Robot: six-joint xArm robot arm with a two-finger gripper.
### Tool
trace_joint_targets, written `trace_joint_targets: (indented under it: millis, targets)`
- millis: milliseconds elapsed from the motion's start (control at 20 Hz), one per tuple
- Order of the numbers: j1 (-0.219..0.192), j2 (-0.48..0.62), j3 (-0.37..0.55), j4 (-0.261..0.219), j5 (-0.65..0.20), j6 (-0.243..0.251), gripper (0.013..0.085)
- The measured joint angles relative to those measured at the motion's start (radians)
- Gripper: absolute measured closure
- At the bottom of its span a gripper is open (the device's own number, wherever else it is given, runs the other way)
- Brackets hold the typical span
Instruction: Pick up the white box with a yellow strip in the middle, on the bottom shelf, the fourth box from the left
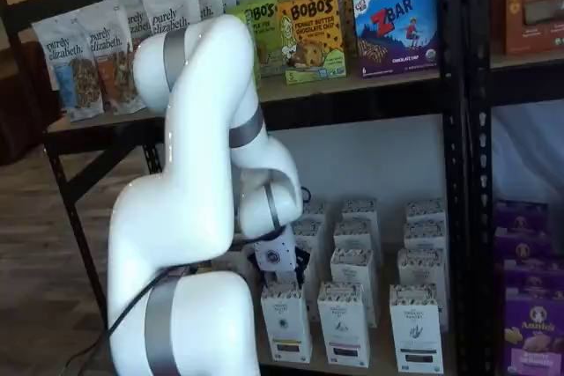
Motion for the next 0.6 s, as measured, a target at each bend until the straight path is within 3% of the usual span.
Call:
trace_joint_targets:
  millis: [300, 600]
  targets:
    - [0.014, 0.030, -0.039, 0.004, 0.002, 0.009, 0.0130]
    - [0.030, 0.056, -0.072, 0.062, 0.010, -0.033, 0.0130]
